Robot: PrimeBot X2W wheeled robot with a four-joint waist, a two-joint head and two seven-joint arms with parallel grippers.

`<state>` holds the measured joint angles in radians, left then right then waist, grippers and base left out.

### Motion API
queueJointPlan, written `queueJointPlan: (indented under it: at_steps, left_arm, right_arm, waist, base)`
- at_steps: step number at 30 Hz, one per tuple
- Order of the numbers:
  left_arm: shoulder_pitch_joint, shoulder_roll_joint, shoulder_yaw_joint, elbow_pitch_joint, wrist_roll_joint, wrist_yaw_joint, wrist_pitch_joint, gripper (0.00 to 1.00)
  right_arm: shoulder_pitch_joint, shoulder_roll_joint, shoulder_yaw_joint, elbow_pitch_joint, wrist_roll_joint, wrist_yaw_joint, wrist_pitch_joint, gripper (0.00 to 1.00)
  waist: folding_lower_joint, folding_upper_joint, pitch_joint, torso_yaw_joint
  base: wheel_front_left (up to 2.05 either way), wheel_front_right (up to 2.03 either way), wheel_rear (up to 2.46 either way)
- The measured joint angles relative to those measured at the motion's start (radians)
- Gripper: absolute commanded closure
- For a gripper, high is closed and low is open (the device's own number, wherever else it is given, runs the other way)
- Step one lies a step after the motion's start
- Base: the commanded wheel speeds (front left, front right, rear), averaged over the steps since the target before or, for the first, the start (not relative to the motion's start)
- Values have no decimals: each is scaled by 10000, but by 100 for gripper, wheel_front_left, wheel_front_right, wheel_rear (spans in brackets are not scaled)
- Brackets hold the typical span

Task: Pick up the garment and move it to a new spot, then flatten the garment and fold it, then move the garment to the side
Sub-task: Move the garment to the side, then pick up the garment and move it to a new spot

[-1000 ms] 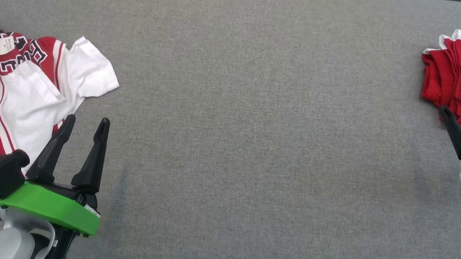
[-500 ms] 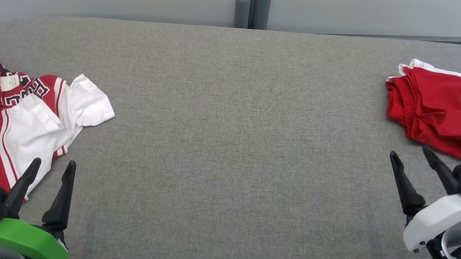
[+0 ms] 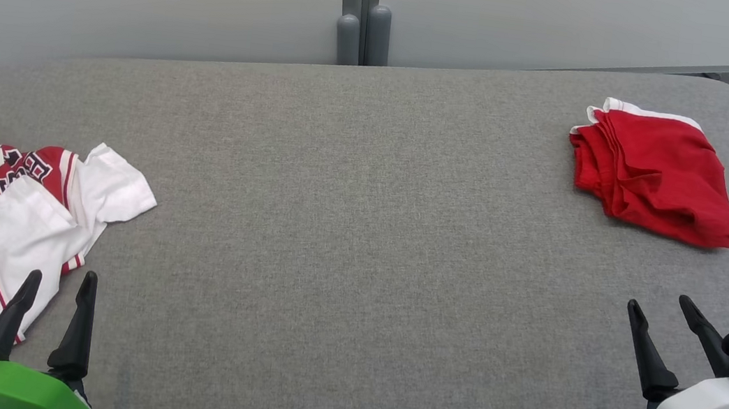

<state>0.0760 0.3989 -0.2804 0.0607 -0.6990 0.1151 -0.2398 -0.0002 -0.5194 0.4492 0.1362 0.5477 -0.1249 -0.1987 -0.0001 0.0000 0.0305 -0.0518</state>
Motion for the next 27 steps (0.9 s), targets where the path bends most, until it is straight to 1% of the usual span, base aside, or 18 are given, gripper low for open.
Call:
queueJointPlan:
  at_steps: [8,10,14,16,19,20,22,27]
  left_arm:
    - [-50,-102,75,-23,0,2,-2,0]
    - [-100,-109,100,-42,0,2,-2,0]
    - [-234,-217,96,-65,0,2,-4,0]
    - [-276,-284,96,-73,0,2,-4,0]
    - [-283,-368,228,-73,0,4,-31,0]
    - [-283,-368,228,-73,0,4,-31,0]
    - [-244,-372,443,-86,0,10,-33,0]
    - [94,-407,959,-69,0,13,-79,0]
  right_arm:
    - [296,198,-625,-13,-337,-2,-132,0]
    - [321,240,-773,-50,-617,-2,-136,0]
    - [324,270,-794,-205,-849,-2,-209,0]
    - [322,313,-688,-332,-972,-2,-209,0]
    - [237,460,-213,-602,-1227,-2,-205,0]
    - [237,460,-213,-602,-1227,-2,-205,0]
    - [32,570,186,-740,-1377,10,-107,0]
    - [-687,736,773,-861,-1703,270,178,0]
  waist:
    - [0,0,119,286]
    - [0,0,176,426]
    - [0,0,233,681]
    - [0,0,254,857]
    - [0,0,276,1177]
    - [0,0,276,1177]
    - [0,0,292,1416]
    - [0,0,323,2062]
  base:
    - [0,0,0]
    - [0,0,0]
    - [0,0,0]
    - [0,0,0]
    - [0,0,0]
    - [0,0,0]
    - [0,0,0]
    - [0,0,0]
